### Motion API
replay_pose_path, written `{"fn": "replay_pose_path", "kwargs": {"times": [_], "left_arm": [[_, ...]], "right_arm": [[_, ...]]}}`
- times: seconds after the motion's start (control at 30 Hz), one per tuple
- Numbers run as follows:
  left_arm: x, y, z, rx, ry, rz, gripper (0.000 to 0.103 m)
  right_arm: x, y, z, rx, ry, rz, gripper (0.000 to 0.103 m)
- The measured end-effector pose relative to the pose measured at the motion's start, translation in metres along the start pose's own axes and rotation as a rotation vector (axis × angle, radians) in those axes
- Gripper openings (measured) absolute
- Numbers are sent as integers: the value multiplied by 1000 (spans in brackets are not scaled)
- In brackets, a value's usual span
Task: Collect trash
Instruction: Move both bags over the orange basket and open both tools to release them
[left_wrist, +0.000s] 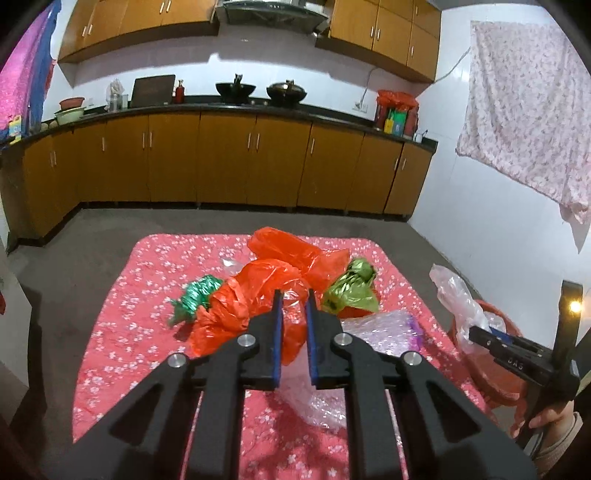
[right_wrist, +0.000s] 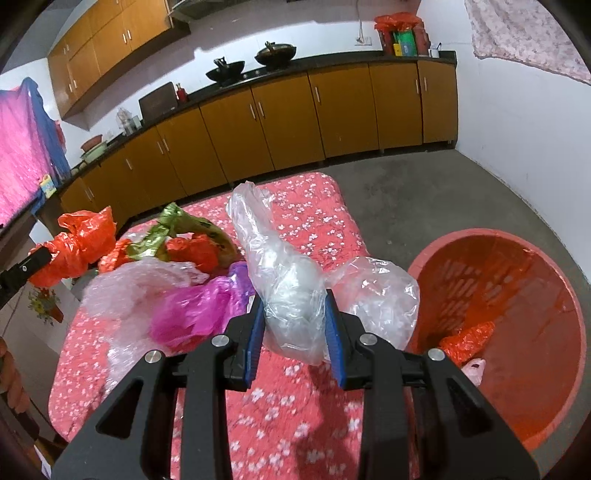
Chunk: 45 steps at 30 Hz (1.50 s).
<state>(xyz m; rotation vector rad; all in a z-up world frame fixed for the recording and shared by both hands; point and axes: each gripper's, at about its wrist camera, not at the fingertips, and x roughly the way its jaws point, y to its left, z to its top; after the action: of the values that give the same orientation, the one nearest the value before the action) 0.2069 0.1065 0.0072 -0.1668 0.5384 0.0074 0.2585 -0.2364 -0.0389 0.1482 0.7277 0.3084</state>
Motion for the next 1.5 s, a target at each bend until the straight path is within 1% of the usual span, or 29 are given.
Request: {"fn": "replay_pose_path", "kwargs": {"times": [0.1,0.23,0.3,0.5,0.63,0.9,1.07,1.23,1.5], "left_arm": [[-19,-3,4,5,-24,-7,12],[-37,-15,9,19,-47,-37,12],[-46,-27,10,34,-58,-61,12],[-54,-61,11,60,-59,-135,12],[-54,-88,10,85,-57,-190,12],[-35,-147,0,121,-20,-304,12],[-20,-188,-7,157,-1,-374,12],[-1,-222,-20,199,31,-428,12],[39,-265,-44,224,105,-499,12]], "right_arm": [[-16,0,-2,3,-21,3,31],[-41,0,-3,7,-60,-2,31],[-55,-1,-3,11,-83,-9,31],[-91,-14,-5,38,-141,-50,31],[-111,-25,-9,59,-174,-94,31],[-132,-52,-19,101,-205,-192,31],[-134,-77,-26,149,-205,-245,31],[-134,-100,-31,189,-203,-294,31],[-131,-123,-33,236,-207,-382,32]]}}
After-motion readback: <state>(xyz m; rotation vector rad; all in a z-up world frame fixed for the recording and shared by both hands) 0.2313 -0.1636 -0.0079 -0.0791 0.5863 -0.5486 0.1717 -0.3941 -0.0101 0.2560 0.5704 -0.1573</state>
